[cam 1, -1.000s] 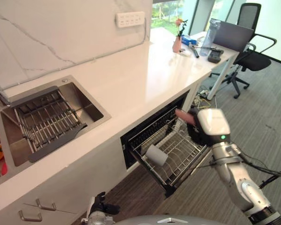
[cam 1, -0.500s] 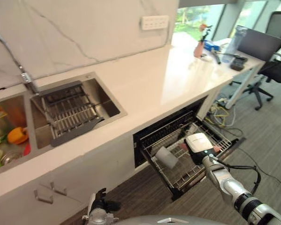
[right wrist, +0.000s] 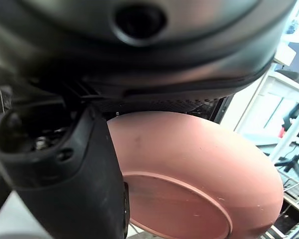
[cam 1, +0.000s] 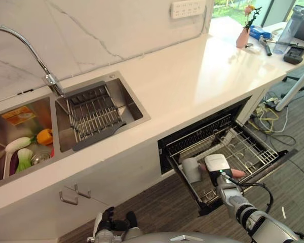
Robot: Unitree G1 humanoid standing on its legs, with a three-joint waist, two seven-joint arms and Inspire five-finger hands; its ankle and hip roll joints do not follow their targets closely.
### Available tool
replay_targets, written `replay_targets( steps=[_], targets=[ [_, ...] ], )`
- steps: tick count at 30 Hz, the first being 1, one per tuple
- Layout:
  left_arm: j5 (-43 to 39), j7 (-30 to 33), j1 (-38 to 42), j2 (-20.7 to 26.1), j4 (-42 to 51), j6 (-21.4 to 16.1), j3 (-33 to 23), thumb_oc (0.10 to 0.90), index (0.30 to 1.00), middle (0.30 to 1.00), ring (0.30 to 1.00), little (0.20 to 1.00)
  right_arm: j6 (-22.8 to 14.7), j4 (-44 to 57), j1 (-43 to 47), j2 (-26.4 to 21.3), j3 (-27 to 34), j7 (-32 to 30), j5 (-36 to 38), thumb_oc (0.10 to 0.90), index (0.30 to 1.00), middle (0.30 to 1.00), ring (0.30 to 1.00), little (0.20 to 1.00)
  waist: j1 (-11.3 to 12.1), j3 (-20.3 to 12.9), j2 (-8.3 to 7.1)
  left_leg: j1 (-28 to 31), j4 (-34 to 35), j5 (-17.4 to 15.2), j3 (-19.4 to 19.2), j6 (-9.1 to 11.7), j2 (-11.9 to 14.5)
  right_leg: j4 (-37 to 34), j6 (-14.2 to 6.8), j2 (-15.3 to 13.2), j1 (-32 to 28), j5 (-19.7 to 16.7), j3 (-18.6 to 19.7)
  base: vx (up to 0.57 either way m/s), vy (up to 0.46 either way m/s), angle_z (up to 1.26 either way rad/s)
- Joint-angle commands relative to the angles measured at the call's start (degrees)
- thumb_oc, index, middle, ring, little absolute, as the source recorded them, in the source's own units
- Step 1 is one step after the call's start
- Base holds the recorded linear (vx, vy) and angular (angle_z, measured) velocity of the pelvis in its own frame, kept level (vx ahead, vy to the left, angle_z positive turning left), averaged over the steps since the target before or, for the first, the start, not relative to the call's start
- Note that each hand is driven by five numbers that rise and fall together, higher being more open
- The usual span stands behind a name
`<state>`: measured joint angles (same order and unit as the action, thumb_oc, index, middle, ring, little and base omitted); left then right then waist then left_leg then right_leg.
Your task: Place the dishes in the dishwasher.
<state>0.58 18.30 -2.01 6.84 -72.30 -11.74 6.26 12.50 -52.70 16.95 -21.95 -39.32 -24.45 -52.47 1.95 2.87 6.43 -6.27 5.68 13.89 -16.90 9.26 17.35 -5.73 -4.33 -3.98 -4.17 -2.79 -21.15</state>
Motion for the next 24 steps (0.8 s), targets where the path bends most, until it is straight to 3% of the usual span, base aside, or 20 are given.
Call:
replay_targets(
  steps=[1, 4, 8, 9, 10, 11, 12, 13, 14, 15, 20, 24],
  targets=[
    [1.7, 0.5, 2.8, 1.8, -2.0, -0.1, 5.2, 0.8, 0.9, 0.9, 0.9, 0.9, -3.7, 8.6, 7.9, -3.3, 4.9, -0.8, 4.7, 0.8, 0.9, 0.9, 0.9, 0.9, 0.6, 2.0, -1.56, 5.8, -0.7, -8.2, -2.2, -0.3, -1.3, 0.7, 0.4, -5.7, 3.5, 3.0, 3.6, 0.03, -0.03, 0.0],
    [2.5, 0.2, 3.0, 2.0, -2.2, -0.3, 5.6, 0.8, 0.9, 0.9, 0.9, 0.9, -5.8, 11.5, 6.5, -5.5, 6.0, 0.6, 7.1, 0.8, 0.9, 0.9, 0.9, 0.9, 0.4, 1.5, -2.14, 6.1, -0.7, -8.4, -2.3, -0.3, -1.2, 0.7, 0.3, -5.7, 3.2, 2.8, 3.6, 0.0, 0.0, 0.0],
    [2.4, 0.1, 3.2, 2.3, -2.0, -0.5, 5.4, 0.8, 0.9, 0.9, 0.9, 0.9, -4.1, 15.6, 5.5, -7.9, 9.0, 1.8, 7.7, 0.8, 0.9, 0.9, 0.9, 0.9, -0.3, 1.1, -2.9, 6.6, -0.7, -8.6, -2.8, -0.3, -1.1, 0.7, 0.1, -5.5, 3.2, 2.4, 3.7, 0.0, -0.003, 0.01],
    [2.0, 0.0, 3.4, 2.6, -1.7, -0.1, 4.9, 0.8, 0.9, 0.9, 0.9, 0.9, -2.6, 19.6, 5.5, -9.5, 11.4, 5.8, 8.8, 0.8, 0.9, 0.9, 0.9, 0.9, -0.8, 1.0, -3.41, 7.0, -0.7, -8.7, -3.1, -0.3, -1.1, 0.7, 0.0, -5.5, 3.2, 2.1, 4.0, 0.0, 0.0, 0.0],
    [2.0, 0.0, 3.4, 2.6, -1.7, -0.1, 4.9, 0.8, 0.9, 0.9, 0.9, 0.9, -2.6, 19.6, 5.5, -9.5, 11.4, 5.8, 8.8, 0.8, 0.9, 0.9, 0.9, 0.9, -0.8, 1.0, -3.41, 7.0, -0.7, -8.7, -3.1, -0.3, -1.1, 0.7, 0.0, -5.5, 3.2, 2.1, 4.0, 0.0, 0.0, 0.0],
    [1.9, -0.1, 3.3, 2.7, -1.4, 0.1, 4.6, 0.8, 0.9, 0.9, 0.9, 0.9, -1.0, 23.4, 5.0, -10.1, 14.1, 8.3, 10.1, 0.8, 0.9, 0.9, 0.9, 0.9, -1.2, 0.9, -3.67, 7.2, -0.7, -8.9, -3.2, -0.3, -1.1, 0.7, 0.0, -5.4, 3.2, 1.9, 4.1, -0.01, 0.003, -0.07],
    [1.8, 0.0, 3.3, 2.9, -1.2, 0.5, 3.5, 0.8, 0.9, 0.9, 0.9, 0.9, 0.3, 31.1, 1.0, -11.1, 20.6, 9.2, 12.4, 0.8, 0.9, 0.9, 0.9, 0.9, -2.1, 0.8, -3.94, 7.7, -0.7, -9.1, -3.7, -0.4, -1.2, 0.7, -0.1, -5.3, 3.3, 1.6, 4.3, -0.01, 0.003, -0.07],
    [1.8, 0.0, 3.3, 2.9, -1.2, 0.5, 3.5, 0.8, 0.9, 0.9, 0.9, 0.9, 0.3, 31.1, 1.0, -11.1, 20.6, 9.2, 12.4, 0.8, 0.9, 0.9, 0.9, 0.9, -2.1, 0.8, -3.94, 7.7, -0.7, -9.1, -3.7, -0.4, -1.2, 0.7, -0.1, -5.3, 3.3, 1.6, 4.3, -0.03, 0.015, -0.08],
    [2.3, 0.2, 3.0, 3.1, -1.1, 1.0, 2.6, 0.8, 0.9, 0.9, 0.9, 0.9, 0.2, 38.0, -4.0, -11.8, 26.7, 9.7, 13.1, 0.8, 0.9, 0.9, 0.9, 0.9, -3.1, 0.6, -4.14, 8.3, -0.7, -9.3, -4.0, -0.3, -1.2, 0.7, -0.3, -5.2, 3.4, 1.3, 4.3, -0.02, 0.009, -0.08],
    [2.3, 0.2, 3.0, 3.1, -1.1, 1.0, 2.8, 0.8, 0.9, 0.9, 0.9, 0.9, 0.3, 38.7, -4.7, -11.9, 27.2, 10.1, 13.0, 0.8, 0.9, 0.9, 0.9, 0.9, -2.9, 0.5, -4.16, 8.3, -0.7, -9.3, -4.0, -0.3, -1.2, 0.7, -0.3, -5.3, 3.3, 1.3, 4.3, -0.03, 0.015, -0.14],
    [3.0, 0.8, 2.8, 3.3, -1.4, 1.5, 1.3, 0.8, 0.9, 0.9, 0.9, 0.9, 0.2, 50.2, -14.2, -12.7, 38.9, 6.9, 14.5, 0.8, 0.9, 0.9, 0.9, 0.9, -4.9, 0.1, -4.12, 9.0, -0.7, -9.6, -4.5, -0.2, -1.0, 0.7, -0.4, -5.1, 3.7, 0.9, 4.8, -0.01, 0.013, -0.1],
    [3.0, 1.2, 2.2, 3.2, -1.4, 1.3, 0.9, 0.8, 0.9, 0.9, 0.9, 0.9, 0.9, 48.2, -19.4, -12.1, 43.6, 2.4, 16.0, 0.8, 0.9, 0.9, 0.9, 0.9, -5.6, -0.2, -4.05, 9.2, -0.7, -9.7, -4.5, -0.2, -1.0, 0.7, -0.4, -5.1, 3.7, 0.8, 4.9, -0.01, 0.006, -0.12]
  ],
)
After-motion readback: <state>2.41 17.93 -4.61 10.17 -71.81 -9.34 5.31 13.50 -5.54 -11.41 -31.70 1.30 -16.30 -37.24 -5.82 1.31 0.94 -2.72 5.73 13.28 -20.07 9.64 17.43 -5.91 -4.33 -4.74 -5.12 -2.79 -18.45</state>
